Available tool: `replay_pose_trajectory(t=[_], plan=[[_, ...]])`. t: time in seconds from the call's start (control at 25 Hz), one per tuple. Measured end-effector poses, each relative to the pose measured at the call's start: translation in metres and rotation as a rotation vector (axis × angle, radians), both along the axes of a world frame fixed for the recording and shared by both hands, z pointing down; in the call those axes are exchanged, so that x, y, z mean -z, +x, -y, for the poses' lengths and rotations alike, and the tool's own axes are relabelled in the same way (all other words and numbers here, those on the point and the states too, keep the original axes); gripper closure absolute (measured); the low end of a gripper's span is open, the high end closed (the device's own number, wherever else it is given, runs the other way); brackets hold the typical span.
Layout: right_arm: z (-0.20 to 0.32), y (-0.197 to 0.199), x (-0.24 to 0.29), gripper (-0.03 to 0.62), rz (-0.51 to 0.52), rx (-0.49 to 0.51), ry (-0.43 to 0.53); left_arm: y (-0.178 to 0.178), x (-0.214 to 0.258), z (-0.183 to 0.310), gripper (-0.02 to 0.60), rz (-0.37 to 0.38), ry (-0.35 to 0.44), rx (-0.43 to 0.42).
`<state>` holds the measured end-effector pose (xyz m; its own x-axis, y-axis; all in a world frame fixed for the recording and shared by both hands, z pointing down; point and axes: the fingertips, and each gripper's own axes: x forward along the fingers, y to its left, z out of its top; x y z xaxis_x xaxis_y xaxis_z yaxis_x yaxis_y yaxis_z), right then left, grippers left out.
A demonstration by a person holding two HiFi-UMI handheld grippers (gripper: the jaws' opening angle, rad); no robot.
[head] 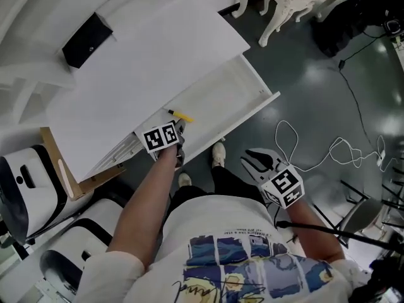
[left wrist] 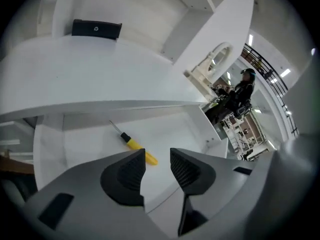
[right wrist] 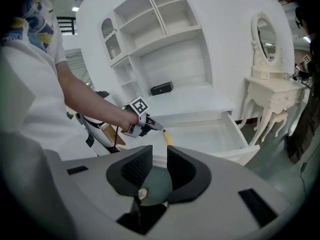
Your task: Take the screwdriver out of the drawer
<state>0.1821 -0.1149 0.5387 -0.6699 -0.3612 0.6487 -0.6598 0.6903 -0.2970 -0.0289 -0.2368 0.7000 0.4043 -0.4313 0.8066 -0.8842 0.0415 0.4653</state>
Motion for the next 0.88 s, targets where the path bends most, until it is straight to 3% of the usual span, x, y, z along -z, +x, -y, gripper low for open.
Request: replay_pose_trajectory(t=[0.4,0.64,0.88], plan=[[0.052,-0.021,-0.038,0.487,-0.100,0.223,-0.111,-0.007,-0.048,0.021,0.403,0.027,-0.112,0.198],[0.064,-0.035,-0.043,0.490,-0.085,0.266,-0.130,-0.014,-0.071,0.019,0.403,0.066,-0.174,0.303],[0.055,-0.029,-0.051,0.493,-0.083,0.272,-0.175,-0.017,-0.084,0.016,0.403,0.099,-0.198,0.324]])
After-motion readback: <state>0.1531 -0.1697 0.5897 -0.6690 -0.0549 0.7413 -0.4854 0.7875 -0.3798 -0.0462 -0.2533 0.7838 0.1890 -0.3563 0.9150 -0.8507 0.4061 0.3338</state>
